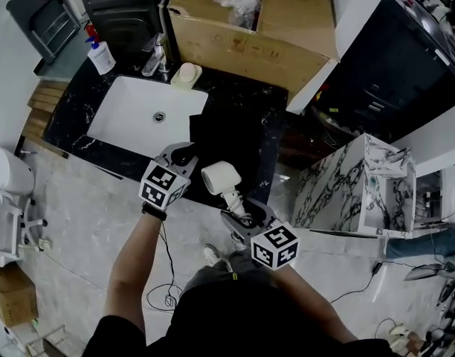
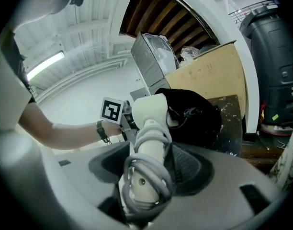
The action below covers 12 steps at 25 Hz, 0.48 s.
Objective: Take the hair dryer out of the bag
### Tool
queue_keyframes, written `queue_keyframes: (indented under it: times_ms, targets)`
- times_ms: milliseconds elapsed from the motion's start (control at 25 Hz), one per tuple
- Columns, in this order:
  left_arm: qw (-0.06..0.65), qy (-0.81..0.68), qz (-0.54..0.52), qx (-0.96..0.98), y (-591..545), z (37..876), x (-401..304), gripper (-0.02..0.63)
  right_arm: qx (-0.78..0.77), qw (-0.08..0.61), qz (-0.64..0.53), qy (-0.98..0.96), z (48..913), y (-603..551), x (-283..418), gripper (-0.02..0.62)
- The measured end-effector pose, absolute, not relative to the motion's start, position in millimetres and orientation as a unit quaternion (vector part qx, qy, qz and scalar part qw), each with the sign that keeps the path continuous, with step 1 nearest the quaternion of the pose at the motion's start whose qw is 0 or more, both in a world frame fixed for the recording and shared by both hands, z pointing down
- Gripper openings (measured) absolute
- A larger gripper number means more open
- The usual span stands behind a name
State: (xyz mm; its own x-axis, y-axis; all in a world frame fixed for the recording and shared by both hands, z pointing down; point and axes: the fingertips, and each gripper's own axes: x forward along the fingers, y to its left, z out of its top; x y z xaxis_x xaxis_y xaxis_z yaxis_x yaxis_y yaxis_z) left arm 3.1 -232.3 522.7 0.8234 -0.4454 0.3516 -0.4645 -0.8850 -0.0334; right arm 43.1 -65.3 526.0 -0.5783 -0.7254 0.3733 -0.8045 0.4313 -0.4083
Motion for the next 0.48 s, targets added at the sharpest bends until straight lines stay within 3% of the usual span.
queue_keyframes:
  times_ms: [480]
  targets:
    - [0.055,-0.200,0.172,0.963,-212,536,7,0.034,0.405,0.017,0.306,-0.861,493,-38,36,0.270]
